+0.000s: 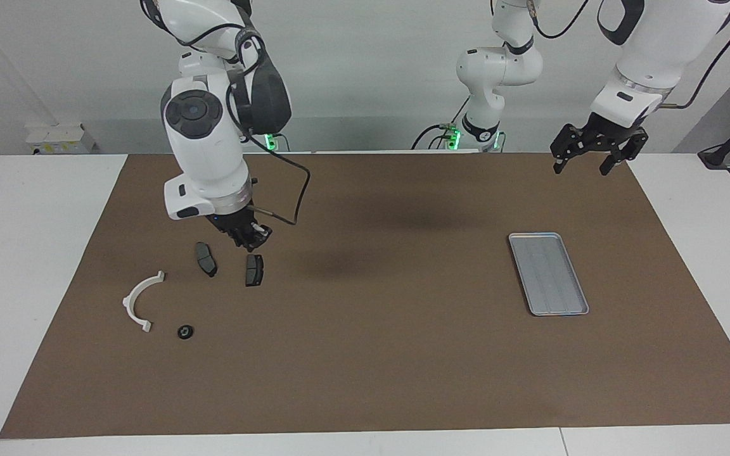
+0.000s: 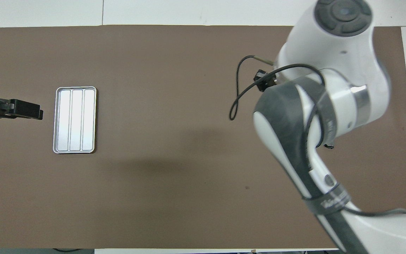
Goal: Pick bearing gear from pile to tray
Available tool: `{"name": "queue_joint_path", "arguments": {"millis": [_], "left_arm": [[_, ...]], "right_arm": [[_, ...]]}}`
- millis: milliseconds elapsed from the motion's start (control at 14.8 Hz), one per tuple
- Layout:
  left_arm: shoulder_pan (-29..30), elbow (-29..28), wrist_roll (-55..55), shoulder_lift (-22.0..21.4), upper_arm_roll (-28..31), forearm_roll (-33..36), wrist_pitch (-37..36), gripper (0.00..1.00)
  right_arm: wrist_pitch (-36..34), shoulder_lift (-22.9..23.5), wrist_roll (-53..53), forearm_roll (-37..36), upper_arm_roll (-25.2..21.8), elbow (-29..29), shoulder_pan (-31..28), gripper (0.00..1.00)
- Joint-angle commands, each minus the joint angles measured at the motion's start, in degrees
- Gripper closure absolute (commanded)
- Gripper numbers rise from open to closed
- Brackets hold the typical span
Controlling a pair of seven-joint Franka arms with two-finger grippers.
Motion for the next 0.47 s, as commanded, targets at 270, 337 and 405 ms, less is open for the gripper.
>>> {"name": "queue_joint_path", "arguments": {"millis": [270,337,405], "left_arm": [[-0.2,-2.9,-0.9,-1.8,0.3,0.1,2.8,0.0],[0.0,-3.1,-0.9,-1.9,0.3,0.1,3.6,0.0],[0.0,-4.0,-0.7,-1.9,0.3,0.1,4.2,0.0]], "right_arm": [[10.0,-0.4,23.0,5.0,0.5,-6.2,13.2,1.0],[12.8,-0.4,24.3,4.9,0.5,-8.6,14.5,1.0],[15.0,-0.4,24.6,4.9,0.5,-10.4,15.4,1.0]]}}
